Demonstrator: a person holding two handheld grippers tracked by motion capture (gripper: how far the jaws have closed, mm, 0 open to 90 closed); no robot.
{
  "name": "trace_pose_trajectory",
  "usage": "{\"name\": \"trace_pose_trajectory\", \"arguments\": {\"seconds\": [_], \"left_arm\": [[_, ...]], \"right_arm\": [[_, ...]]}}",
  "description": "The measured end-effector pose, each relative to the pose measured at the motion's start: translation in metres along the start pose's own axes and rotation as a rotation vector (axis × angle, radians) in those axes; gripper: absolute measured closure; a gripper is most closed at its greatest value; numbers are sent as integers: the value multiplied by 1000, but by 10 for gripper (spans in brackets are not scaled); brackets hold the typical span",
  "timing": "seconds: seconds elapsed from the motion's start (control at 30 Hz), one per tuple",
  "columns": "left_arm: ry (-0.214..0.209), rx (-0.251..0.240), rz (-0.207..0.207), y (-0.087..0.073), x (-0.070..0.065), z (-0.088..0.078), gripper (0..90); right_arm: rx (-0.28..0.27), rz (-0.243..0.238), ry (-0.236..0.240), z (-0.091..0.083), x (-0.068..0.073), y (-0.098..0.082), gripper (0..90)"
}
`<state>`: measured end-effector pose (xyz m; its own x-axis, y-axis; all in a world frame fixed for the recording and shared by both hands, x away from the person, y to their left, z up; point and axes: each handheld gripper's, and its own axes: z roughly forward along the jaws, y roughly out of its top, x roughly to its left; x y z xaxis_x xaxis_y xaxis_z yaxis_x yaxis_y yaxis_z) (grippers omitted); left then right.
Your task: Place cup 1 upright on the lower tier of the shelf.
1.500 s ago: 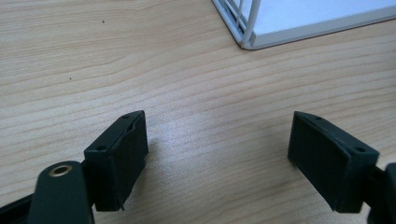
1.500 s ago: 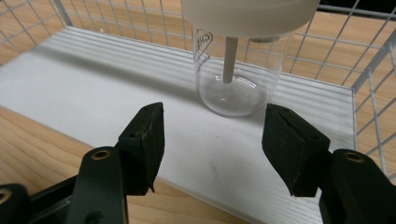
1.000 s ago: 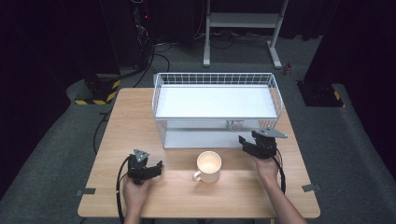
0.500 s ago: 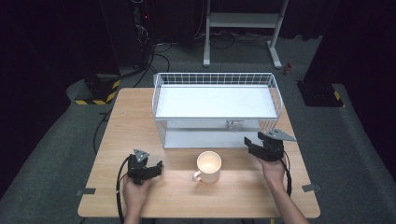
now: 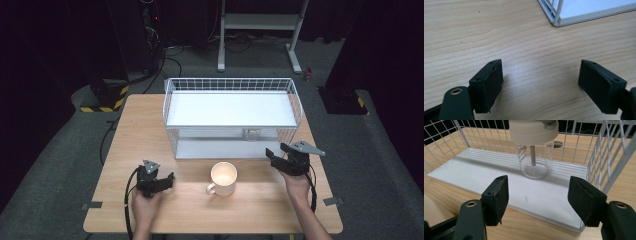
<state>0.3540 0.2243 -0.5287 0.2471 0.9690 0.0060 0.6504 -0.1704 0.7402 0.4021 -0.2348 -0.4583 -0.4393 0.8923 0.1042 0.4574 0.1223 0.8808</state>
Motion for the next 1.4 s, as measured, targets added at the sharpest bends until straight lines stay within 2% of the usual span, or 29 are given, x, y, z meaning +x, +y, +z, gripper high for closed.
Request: {"name": "trace_pose_trajectory", "arguments": {"seconds": [1.4], "left_arm": [[1, 1, 0, 0, 0, 0, 200]], "right_arm": [[-32, 23, 3, -40, -15, -22, 306]]}}
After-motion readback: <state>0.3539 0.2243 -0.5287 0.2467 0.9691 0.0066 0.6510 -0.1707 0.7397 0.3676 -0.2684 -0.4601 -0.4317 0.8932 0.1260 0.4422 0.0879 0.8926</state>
